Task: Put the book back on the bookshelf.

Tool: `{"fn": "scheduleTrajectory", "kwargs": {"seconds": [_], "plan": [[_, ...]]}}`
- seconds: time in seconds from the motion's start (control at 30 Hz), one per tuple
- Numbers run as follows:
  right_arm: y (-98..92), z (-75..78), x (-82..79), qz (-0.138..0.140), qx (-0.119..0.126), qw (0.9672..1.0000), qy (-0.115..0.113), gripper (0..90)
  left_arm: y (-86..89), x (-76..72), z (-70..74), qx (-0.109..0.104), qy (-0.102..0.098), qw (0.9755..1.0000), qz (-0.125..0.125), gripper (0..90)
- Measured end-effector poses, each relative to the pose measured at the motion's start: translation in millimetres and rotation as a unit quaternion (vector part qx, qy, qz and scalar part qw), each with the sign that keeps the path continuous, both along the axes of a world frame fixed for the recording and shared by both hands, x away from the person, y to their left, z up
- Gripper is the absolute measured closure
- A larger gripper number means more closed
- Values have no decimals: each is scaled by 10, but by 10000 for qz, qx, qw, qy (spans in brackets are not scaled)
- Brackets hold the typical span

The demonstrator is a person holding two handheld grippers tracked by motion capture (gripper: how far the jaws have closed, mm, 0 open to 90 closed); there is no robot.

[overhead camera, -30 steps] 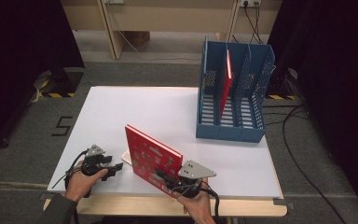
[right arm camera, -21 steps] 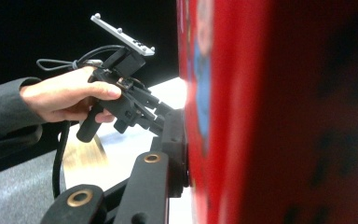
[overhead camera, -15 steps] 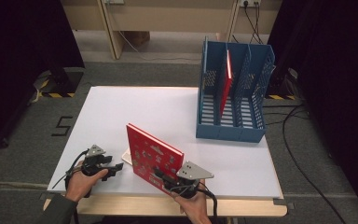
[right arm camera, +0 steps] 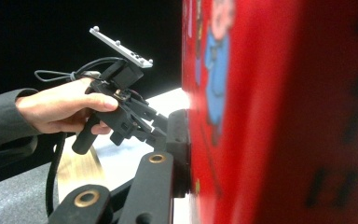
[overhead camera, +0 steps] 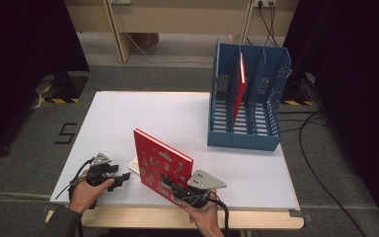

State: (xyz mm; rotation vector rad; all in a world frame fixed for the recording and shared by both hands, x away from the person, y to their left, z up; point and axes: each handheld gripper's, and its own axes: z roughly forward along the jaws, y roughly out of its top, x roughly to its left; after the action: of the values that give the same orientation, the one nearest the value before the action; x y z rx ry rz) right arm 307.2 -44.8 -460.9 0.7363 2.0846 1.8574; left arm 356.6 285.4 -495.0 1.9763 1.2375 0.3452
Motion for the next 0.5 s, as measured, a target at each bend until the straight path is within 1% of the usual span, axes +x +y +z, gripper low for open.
{"fn": "scheduleTrajectory", "kwargs": {"seconds": [0.03, 0.07, 0.13, 0.37, 0.43, 0.5], "plan": [[0, 11, -5, 5, -47, 10000, 25, 791, -1, -1, -2, -6, -10, 10000, 7, 359], [2, 14, -5, 26, -13, 10000, 32, 792, 0, 0, -1, -3, -5, 10000, 1, 359], [1, 25, -1, 36, -53, 10000, 0, 792, 2, 1, 1, -5, 7, 10000, -2, 359], [-31, 42, 23, 33, 62, 10000, 64, 792, 2, 0, 0, 11, -2, 10000, -6, 359], [-54, 57, 32, 40, 163, 9998, 127, 792, 2, 0, 0, 10, -2, 10000, -8, 359], [-67, 62, 35, 23, 134, 9999, 107, 791, 0, 0, 0, 15, -2, 10000, 0, 359]]}}
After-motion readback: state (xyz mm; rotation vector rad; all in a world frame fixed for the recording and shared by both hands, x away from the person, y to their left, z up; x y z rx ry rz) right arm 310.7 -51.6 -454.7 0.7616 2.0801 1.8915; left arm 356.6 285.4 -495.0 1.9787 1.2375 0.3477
